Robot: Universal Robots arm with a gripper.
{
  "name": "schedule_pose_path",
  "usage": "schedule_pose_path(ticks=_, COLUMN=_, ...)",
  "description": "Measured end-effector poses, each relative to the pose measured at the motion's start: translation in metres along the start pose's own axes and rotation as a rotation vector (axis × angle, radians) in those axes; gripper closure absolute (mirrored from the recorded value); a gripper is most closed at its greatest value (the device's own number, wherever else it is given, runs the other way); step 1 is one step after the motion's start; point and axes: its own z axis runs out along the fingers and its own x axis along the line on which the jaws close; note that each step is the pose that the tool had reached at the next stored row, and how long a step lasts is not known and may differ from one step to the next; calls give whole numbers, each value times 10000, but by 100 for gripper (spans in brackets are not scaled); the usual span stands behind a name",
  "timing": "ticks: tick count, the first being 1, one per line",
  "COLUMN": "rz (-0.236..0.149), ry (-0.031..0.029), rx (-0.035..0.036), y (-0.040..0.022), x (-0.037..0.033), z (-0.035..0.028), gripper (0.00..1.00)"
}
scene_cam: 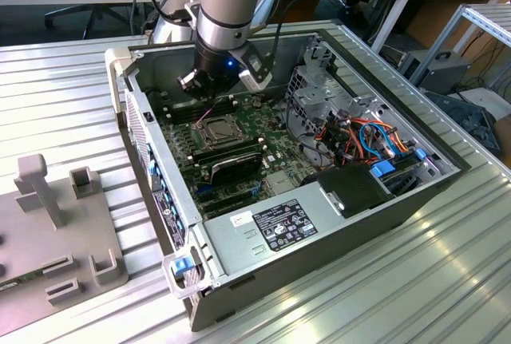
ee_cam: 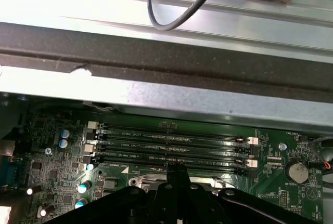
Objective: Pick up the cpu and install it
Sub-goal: 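Install the first cpu locking lever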
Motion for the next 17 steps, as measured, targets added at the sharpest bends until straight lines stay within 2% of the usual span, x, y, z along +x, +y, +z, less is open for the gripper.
schedule_pose_path(ticks=6, rz=-2, ry=-1, rx=-2, y=-1, x=-10, z=9, gripper=89)
schedule_pose_path(ticks=17, rz=1, ry=1, rx=3, y=-21, x=-72, z=82, gripper=89)
